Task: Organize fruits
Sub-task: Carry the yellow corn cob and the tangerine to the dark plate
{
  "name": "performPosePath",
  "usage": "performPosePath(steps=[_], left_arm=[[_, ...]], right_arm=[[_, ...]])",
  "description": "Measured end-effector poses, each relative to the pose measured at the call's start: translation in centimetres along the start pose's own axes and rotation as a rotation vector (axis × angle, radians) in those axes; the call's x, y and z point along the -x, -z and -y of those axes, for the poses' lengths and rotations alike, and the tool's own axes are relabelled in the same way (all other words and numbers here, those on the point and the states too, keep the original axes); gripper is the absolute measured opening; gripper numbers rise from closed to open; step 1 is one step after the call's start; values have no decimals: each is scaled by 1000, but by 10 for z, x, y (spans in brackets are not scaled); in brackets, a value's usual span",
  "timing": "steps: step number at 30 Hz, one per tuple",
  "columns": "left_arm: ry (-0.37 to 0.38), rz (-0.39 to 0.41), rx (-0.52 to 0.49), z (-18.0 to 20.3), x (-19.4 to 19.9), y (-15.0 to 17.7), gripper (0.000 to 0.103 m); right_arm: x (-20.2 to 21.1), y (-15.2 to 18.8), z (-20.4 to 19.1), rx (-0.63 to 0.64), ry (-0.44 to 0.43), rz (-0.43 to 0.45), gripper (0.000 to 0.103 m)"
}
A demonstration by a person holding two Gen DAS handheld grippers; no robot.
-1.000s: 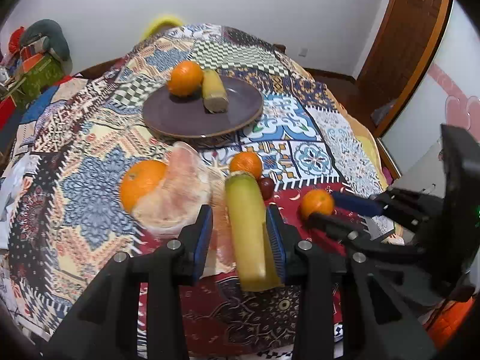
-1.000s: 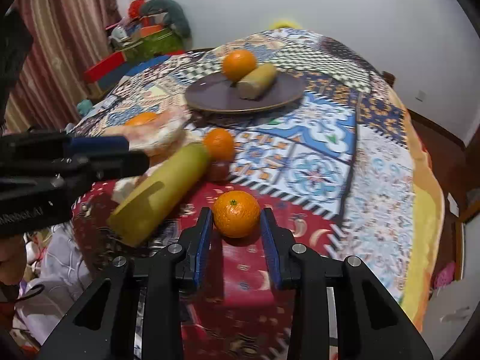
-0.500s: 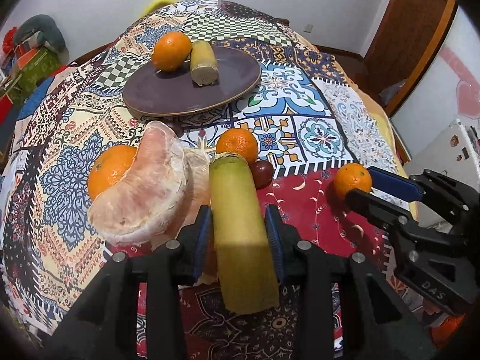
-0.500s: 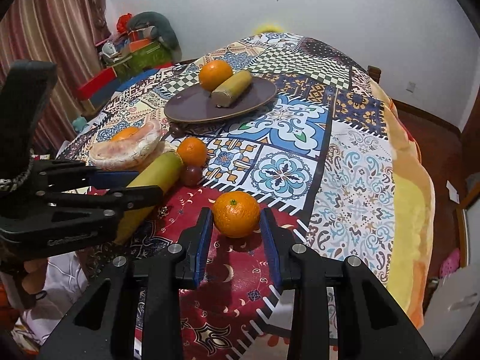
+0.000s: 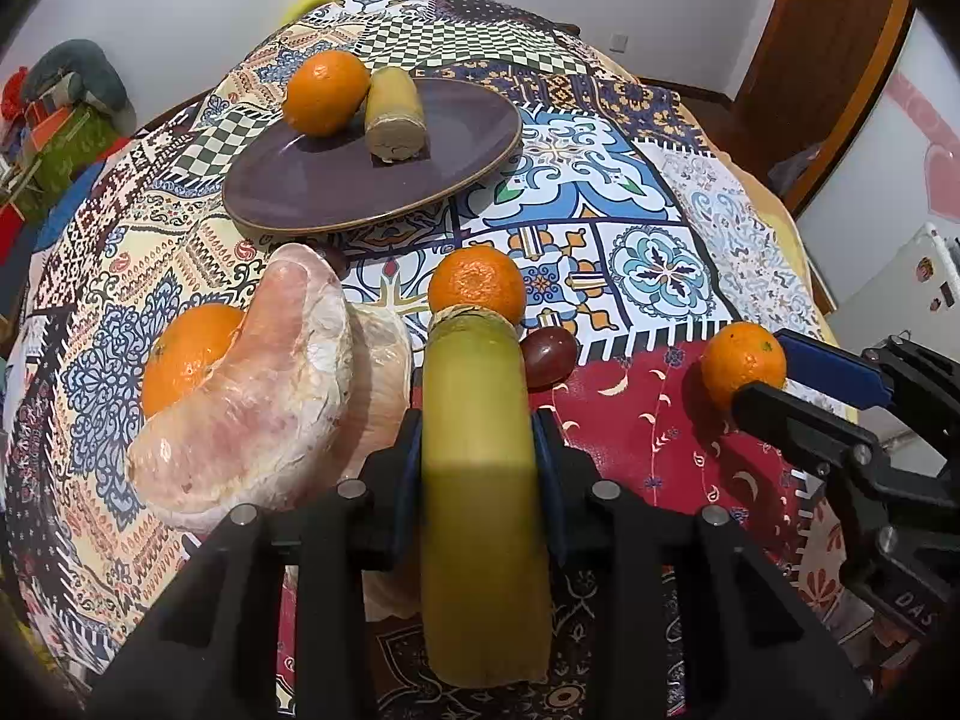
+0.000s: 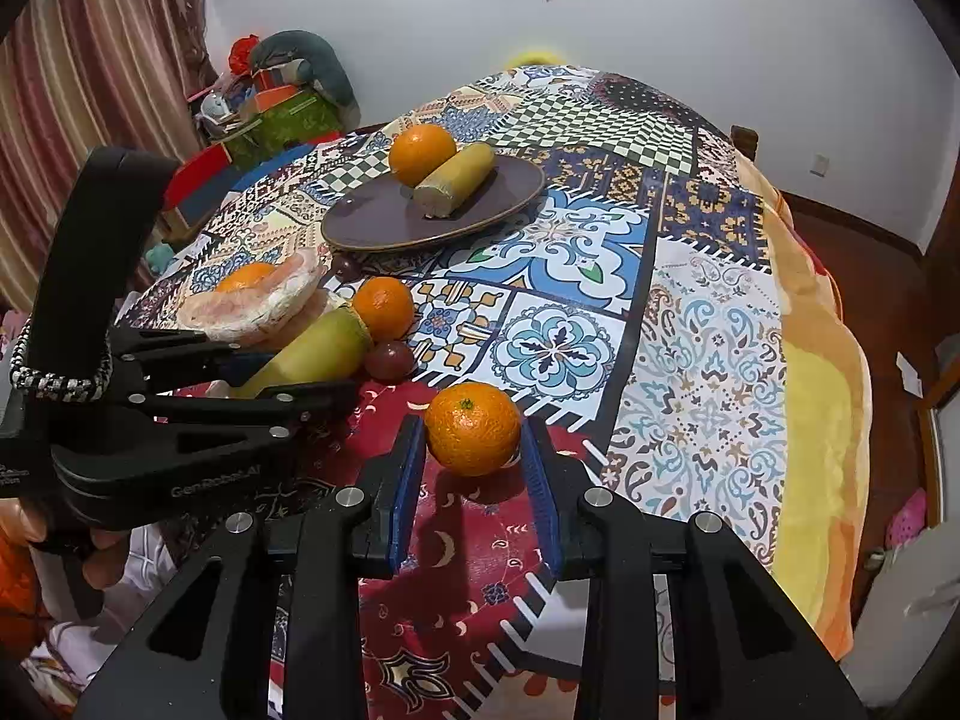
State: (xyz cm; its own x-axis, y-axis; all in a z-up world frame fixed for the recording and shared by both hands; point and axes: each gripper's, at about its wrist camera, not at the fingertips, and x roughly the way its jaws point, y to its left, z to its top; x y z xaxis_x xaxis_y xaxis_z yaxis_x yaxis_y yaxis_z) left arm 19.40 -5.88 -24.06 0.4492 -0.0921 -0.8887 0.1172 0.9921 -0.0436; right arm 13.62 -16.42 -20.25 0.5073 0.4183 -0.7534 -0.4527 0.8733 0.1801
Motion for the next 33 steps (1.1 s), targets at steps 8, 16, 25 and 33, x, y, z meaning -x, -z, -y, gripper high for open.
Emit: performPosePath(steps=[8, 16, 25, 33], left_arm=[[2, 39, -5, -3, 18, 4, 34], [34, 116, 18, -15, 51, 1, 34], [44, 206, 33, -26, 80, -17, 34], [25, 268, 44, -42, 94, -38, 34]], right_arm=[[0, -9, 2, 1, 5, 13, 30], [2, -21, -5, 14, 6, 36, 30], [6, -40, -10, 30, 9, 76, 30], [7, -62, -13, 46, 7, 117, 30]])
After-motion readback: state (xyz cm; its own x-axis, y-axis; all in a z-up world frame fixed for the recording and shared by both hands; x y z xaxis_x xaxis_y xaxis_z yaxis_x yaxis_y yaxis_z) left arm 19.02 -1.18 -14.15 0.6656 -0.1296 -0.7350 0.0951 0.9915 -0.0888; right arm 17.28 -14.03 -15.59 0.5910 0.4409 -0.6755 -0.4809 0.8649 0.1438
